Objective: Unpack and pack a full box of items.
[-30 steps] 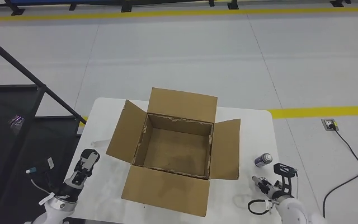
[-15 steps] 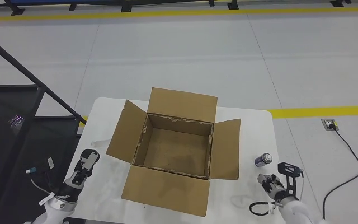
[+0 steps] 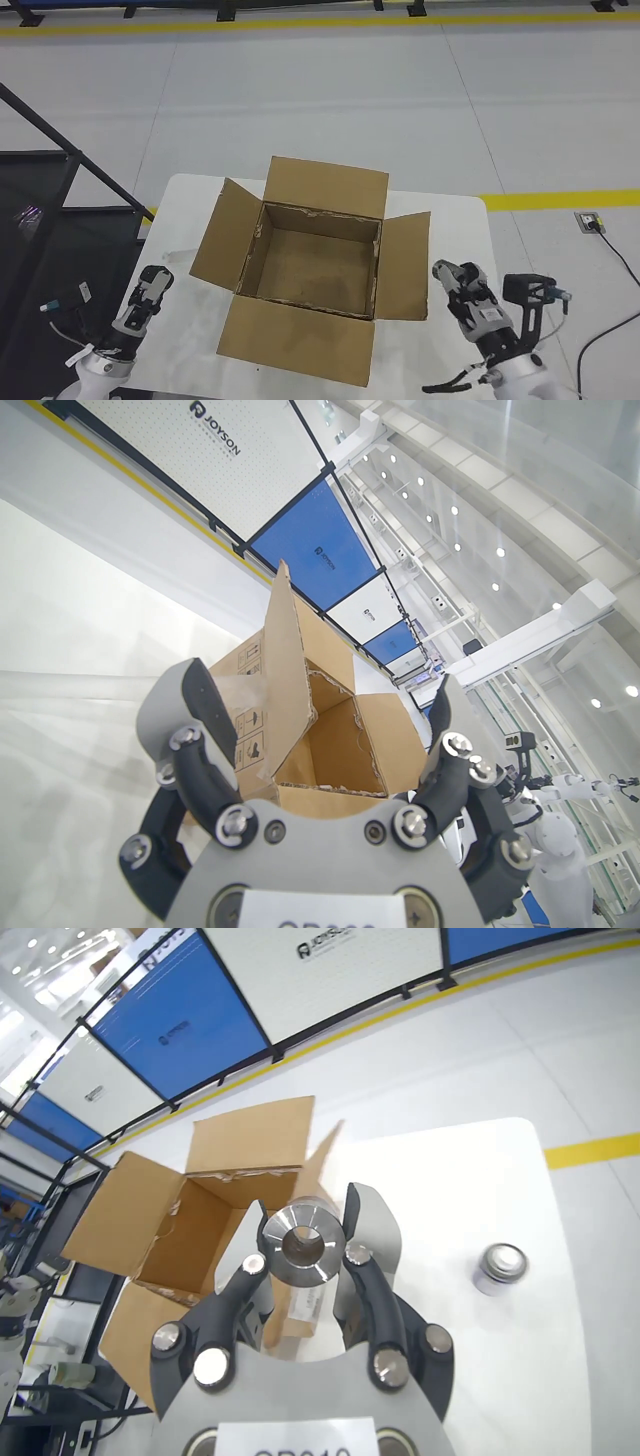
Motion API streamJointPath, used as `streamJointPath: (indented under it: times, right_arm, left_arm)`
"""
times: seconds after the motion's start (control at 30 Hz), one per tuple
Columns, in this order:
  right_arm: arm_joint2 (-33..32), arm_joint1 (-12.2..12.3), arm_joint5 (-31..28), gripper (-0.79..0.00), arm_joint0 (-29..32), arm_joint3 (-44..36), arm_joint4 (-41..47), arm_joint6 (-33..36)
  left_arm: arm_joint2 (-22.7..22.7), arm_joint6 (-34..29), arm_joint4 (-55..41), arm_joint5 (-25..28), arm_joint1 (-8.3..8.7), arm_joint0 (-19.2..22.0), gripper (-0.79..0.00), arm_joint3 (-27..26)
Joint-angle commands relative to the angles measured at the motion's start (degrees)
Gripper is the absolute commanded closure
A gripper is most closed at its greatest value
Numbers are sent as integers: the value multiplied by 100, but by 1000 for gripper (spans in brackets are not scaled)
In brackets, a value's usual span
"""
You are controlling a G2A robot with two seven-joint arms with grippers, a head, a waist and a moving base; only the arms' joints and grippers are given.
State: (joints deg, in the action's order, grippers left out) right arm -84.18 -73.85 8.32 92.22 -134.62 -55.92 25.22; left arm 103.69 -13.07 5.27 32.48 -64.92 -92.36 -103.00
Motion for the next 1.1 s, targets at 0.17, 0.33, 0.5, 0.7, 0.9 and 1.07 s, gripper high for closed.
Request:
streamJointPath:
  times: [0.17,0.33,0.5,0.7,0.9,1.07]
  right_arm:
    - [2273,-232,1084,0,-2101,966,-1052,1311]
    - [3363,-584,1952,0,-3658,2424,-1120,1518]
    - [4165,-999,2683,0,-4706,3909,-916,1295]
    - [4452,-1221,2885,0,-5083,4671,-672,1096]
    - [4452,-1221,2885,0,-5083,4671,-672,1096]
    - [4437,-1220,2869,0,-5055,4673,-650,1074]
  left_arm:
    - [36,-2,44,120,-11,-231,-785,-87]
    - [105,64,16,126,-20,-341,-785,-78]
    - [162,96,2,81,-26,-363,-785,-23]
    - [40,114,374,-67,-30,-155,-785,215]
    - [40,354,528,-30,-44,-40,-785,479]
    - [170,452,516,-206,-45,-33,-785,736]
